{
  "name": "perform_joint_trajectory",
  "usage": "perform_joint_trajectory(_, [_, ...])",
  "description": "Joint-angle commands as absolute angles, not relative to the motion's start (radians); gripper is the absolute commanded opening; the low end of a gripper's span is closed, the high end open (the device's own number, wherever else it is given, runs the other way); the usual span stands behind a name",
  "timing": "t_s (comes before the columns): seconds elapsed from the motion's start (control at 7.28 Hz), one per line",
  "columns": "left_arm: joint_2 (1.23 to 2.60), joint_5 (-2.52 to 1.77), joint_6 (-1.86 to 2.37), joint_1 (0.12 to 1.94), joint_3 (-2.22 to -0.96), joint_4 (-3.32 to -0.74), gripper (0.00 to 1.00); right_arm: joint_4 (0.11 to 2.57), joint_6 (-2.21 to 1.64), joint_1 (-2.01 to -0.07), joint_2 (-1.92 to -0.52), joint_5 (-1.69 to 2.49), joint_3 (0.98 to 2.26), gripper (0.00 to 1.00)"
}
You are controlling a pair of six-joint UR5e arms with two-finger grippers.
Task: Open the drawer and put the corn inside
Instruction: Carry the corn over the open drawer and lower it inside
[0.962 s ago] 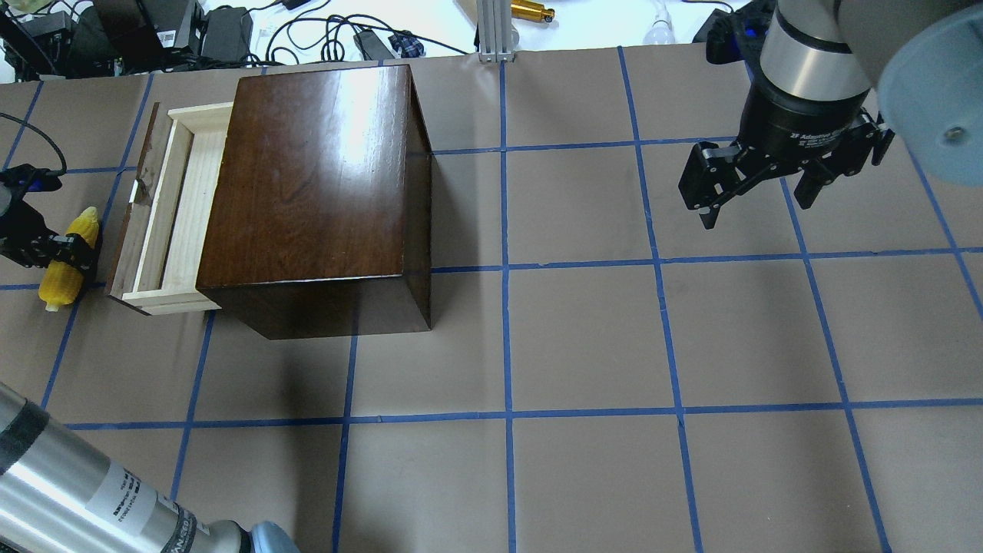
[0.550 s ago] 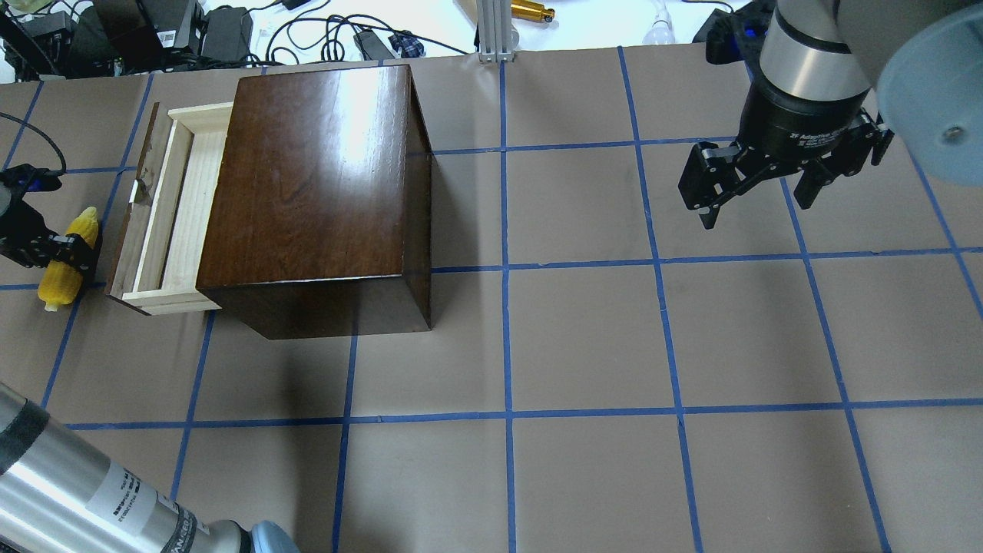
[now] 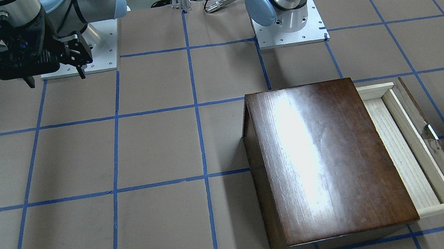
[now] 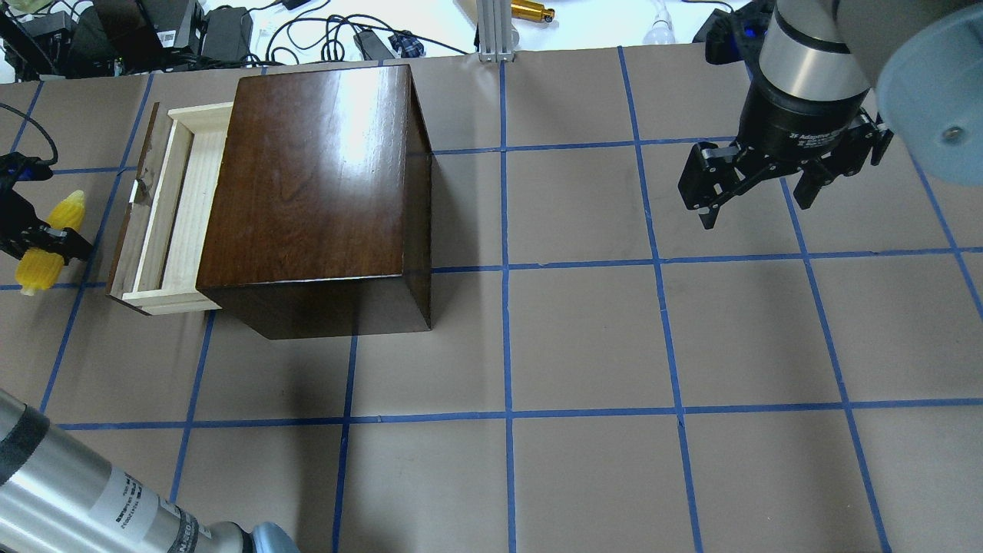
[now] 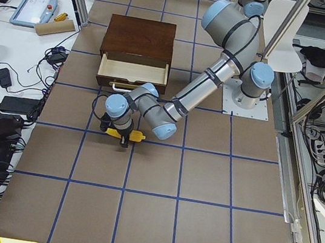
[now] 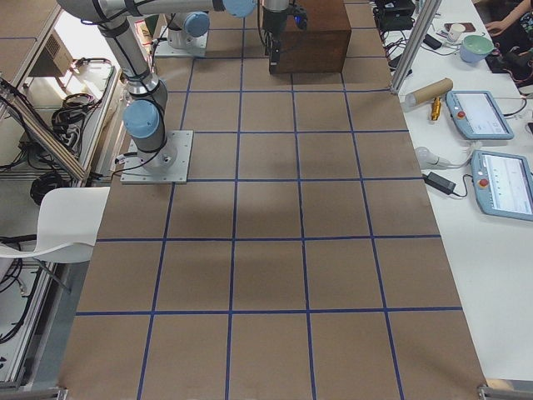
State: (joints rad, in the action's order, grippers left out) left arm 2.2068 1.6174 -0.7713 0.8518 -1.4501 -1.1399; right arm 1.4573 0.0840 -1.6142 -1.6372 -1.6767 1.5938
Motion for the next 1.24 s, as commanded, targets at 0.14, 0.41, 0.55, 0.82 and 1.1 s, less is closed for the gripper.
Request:
perform_joint_trajectory(0.14, [2.05, 1.562, -0.726, 0.925, -1.442, -1.29, 0.0, 1.457, 0.084, -1.614, -1.637, -1.675, 1.594, 1.0])
perform_joint_trajectory(0.41, [1.95, 1.54, -0.646, 1.004, -1.44, -1.389, 0.0, 1.457, 0.084, -1.614, -1.637, -1.675, 1.594, 1.0])
perform_joint_trajectory(0.55, [1.912, 1.522, -0.535, 1.058, -1.442, -1.411, 0.0, 1.457, 0.084, -1.614, -1.638, -1.675, 1.594, 1.0])
perform_joint_trajectory(0.82, [1.881, 1.519, -0.392, 1.165, -1.45, -1.431, 0.0, 1.457, 0.084, -1.614, -1.637, -1.675, 1.594, 1.0])
perform_joint_trajectory(1.1, [1.894, 1.52, -0.292, 1.235, -1.457, -1.424, 0.0, 1.457, 0.084, -1.614, -1.637, -1.675, 1.594, 1.0])
